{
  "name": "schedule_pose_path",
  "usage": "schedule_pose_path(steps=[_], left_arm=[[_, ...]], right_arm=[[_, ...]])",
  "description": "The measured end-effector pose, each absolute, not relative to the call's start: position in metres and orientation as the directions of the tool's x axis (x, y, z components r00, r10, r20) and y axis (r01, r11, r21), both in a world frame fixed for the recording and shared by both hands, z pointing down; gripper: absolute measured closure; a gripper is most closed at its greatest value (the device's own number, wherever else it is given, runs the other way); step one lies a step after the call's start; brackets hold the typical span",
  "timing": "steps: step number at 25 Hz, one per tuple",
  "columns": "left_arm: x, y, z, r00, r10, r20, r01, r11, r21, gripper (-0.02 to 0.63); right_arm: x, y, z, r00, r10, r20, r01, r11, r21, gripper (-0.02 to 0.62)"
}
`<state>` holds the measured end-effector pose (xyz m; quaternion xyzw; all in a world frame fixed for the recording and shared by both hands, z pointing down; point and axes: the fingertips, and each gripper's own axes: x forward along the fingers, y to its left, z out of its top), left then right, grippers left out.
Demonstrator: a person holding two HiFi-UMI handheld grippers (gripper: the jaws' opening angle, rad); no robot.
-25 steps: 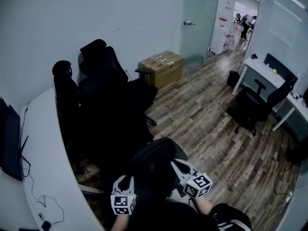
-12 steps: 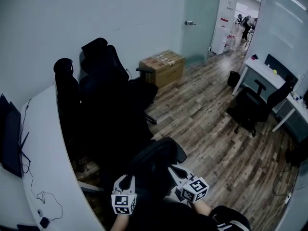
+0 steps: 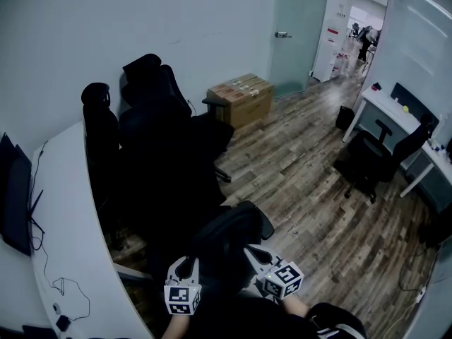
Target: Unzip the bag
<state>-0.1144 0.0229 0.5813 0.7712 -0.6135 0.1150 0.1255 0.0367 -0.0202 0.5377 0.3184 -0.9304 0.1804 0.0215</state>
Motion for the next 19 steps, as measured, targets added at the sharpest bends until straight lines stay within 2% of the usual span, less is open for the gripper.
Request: schedule_pose_path(steps=[19], left_arm=[[-0.127, 0.016, 0.582, 0.219, -0.919, 0.326, -0.976, -0.211, 0.061, 0.541]], right_arm=[[0.029, -0.031, 0.535, -0.782, -0.598, 0.174, -0.621, 0.727, -0.292, 0.551]])
